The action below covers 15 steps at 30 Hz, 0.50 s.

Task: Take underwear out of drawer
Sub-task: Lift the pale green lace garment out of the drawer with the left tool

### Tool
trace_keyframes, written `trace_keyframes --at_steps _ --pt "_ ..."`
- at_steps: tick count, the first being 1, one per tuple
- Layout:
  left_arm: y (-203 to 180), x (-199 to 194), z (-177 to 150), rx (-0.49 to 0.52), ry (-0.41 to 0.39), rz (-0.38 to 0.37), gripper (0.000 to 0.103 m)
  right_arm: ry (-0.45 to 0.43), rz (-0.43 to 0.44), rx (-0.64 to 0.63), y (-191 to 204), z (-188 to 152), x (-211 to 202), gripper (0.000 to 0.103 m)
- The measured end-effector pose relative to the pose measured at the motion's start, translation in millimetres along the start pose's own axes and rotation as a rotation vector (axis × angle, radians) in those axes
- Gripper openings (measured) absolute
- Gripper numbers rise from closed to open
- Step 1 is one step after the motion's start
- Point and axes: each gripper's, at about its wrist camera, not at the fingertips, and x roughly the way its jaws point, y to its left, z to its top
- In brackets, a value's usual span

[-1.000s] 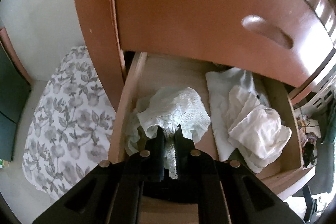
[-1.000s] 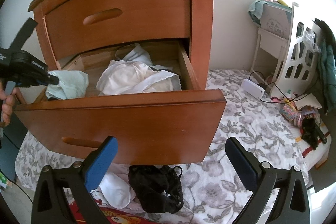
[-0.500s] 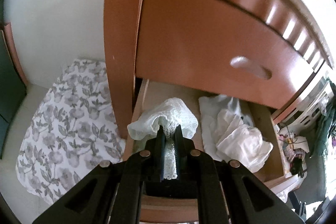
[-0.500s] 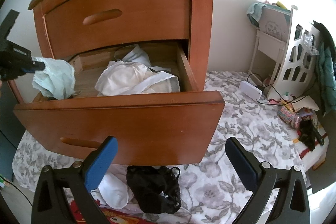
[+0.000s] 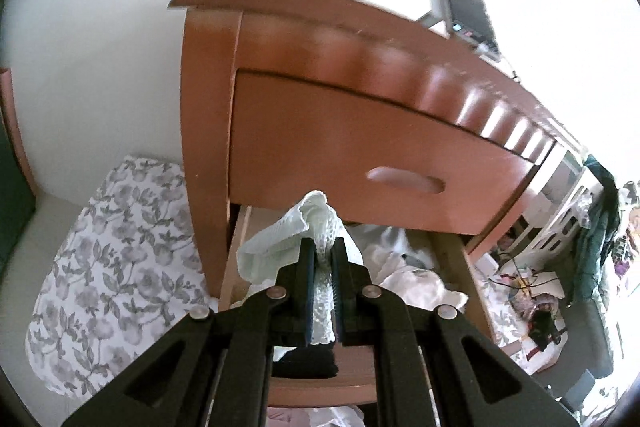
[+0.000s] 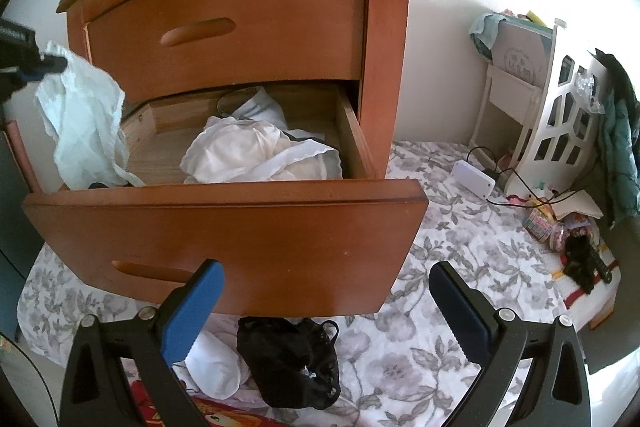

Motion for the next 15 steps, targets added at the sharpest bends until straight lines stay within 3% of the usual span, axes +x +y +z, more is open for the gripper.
trace_keyframes --at_steps 15 --pt "-16.1 -52.2 10.3 0.011 -0.098 -0.07 0.008 -0.031 -0.016 -0.025 4.5 0.2 -6.2 0.103"
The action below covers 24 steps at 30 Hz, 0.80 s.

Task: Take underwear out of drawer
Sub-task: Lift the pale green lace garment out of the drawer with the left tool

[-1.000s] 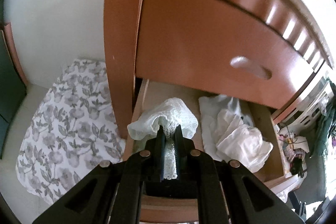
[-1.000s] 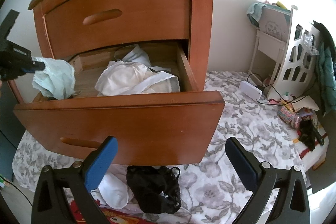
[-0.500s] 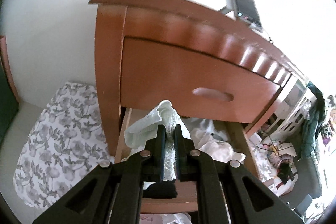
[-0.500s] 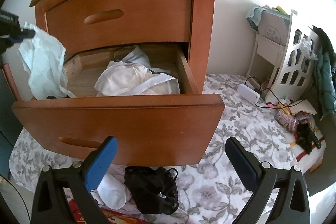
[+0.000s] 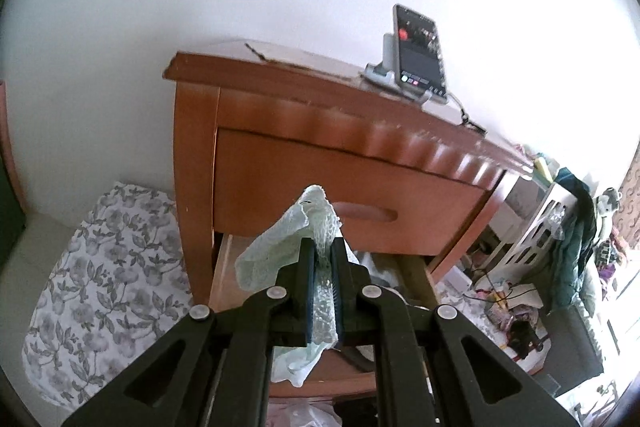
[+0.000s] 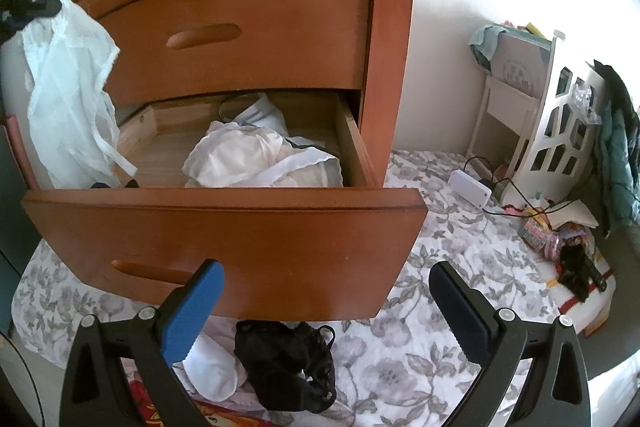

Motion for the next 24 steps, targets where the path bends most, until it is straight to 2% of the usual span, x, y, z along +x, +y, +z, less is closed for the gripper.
trace_keyframes --at_steps 24 --pt "-14.7 -89.6 14.0 -0.027 -0.157 -0.108 0.008 -0.045 -0.013 -0.055 10.0 0.0 -10.3 0.103"
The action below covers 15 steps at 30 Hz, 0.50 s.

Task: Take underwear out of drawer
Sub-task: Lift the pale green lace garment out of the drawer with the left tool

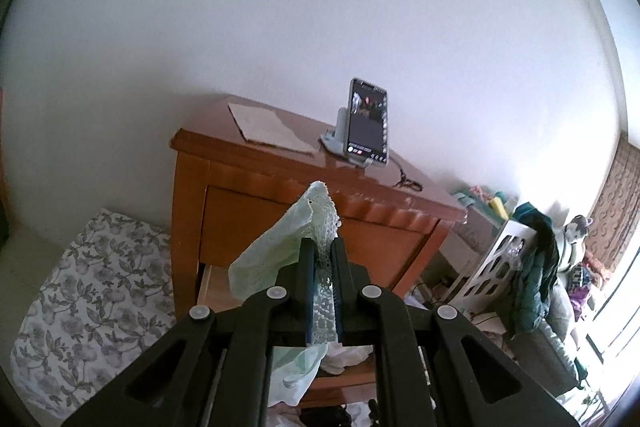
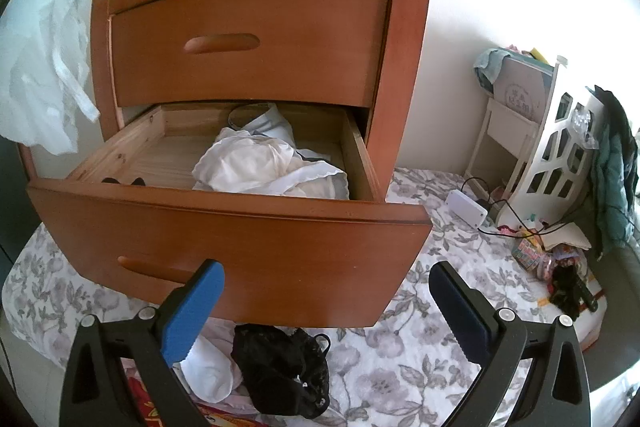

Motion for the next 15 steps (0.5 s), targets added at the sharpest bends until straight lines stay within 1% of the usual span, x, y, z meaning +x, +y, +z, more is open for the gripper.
trace_keyframes --at_steps 7,15 --pt "-7.9 -22.4 0.9 0.01 -0.043 -0.018 0.008 -0.009 -0.001 -0.005 0.8 0.0 -1.3 0.103" --pt "-16.7 -41.8 -8.6 0.034 -0.094 -0.039 0.008 -0.017 -0.002 -0.02 2.7 -0.3 -3.7 0.103"
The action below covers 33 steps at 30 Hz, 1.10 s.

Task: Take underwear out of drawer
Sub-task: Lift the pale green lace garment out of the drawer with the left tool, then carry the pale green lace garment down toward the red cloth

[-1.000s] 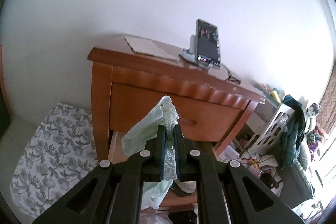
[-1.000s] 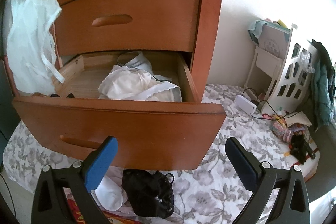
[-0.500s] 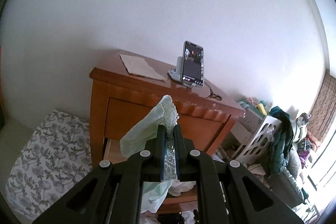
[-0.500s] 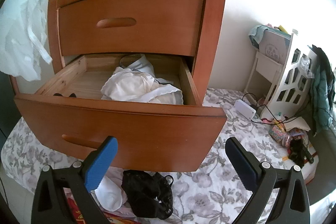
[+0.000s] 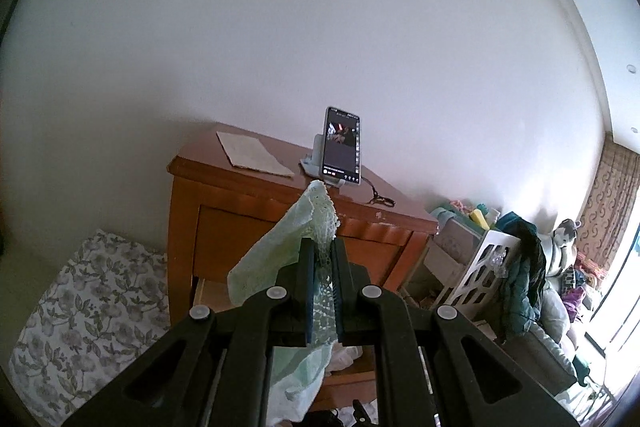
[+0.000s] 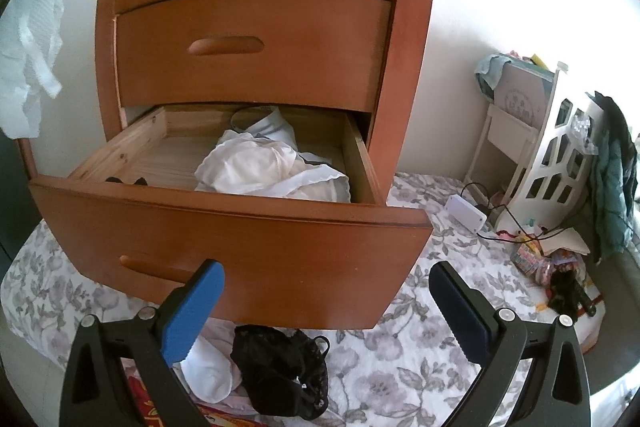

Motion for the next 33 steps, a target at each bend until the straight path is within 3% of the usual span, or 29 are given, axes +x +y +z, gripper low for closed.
trace_keyframes --at_steps 20,33 --pt "-1.8 -8.1 -39.7 -0.043 0.011 -0.06 0.008 -0.005 -0.001 -0.037 7.3 -1.2 -2.4 0.103" --pt "12.6 18.9 -95.0 -0.113 0.151 -0.07 0.008 0.0 0.002 -0.035 7.3 -2.0 -1.4 0.103"
